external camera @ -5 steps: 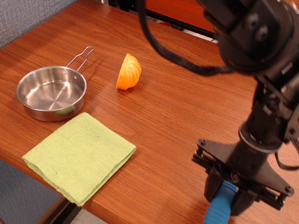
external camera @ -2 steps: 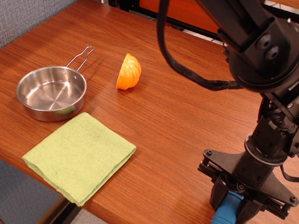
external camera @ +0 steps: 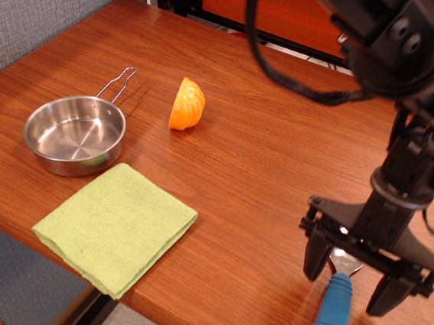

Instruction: Move the spatula to the front edge of the table

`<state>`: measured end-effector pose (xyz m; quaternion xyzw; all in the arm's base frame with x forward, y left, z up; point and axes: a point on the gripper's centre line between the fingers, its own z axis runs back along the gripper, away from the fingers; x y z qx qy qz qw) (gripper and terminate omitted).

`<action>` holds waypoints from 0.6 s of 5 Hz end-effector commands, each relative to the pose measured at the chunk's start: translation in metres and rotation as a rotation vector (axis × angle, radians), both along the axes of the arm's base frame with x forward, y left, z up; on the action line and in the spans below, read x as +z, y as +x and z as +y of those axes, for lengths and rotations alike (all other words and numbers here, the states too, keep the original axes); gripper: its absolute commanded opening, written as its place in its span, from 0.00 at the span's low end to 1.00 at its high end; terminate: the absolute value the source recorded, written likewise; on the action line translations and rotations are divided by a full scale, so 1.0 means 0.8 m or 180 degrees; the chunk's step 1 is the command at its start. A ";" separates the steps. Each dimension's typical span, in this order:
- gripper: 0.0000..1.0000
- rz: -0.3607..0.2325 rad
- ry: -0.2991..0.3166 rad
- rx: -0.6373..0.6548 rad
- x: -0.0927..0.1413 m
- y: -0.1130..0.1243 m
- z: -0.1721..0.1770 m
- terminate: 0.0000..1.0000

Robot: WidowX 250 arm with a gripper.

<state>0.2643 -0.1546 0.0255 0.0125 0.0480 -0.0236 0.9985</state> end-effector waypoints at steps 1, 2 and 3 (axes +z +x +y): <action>1.00 -0.0091 0.0056 -0.0085 0.048 0.042 0.018 0.00; 1.00 0.0212 0.0068 -0.0199 0.057 0.045 0.041 0.00; 1.00 0.0283 -0.0031 -0.0012 0.063 0.028 0.082 0.00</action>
